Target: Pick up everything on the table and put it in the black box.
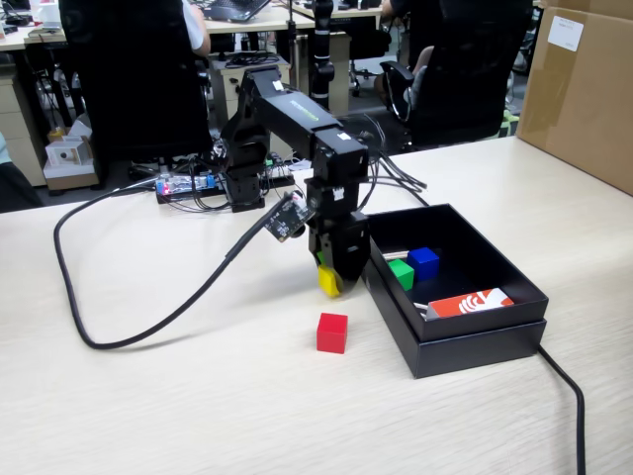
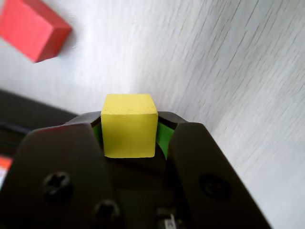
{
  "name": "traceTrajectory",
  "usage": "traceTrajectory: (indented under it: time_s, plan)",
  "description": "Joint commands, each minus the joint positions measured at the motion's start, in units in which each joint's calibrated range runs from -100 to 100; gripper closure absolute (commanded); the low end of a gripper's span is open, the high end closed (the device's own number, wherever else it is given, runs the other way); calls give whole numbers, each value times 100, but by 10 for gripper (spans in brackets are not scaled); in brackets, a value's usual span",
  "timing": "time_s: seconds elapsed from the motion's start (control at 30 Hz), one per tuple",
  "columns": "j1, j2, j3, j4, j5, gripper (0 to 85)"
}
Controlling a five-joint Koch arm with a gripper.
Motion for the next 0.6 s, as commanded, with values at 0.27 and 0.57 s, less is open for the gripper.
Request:
traceTrajectory:
  time_s: [0.27,0.57]
  plan:
    - [845,-986,1756,-231,39,762]
    - [1026,1091,2535,-231,151,754]
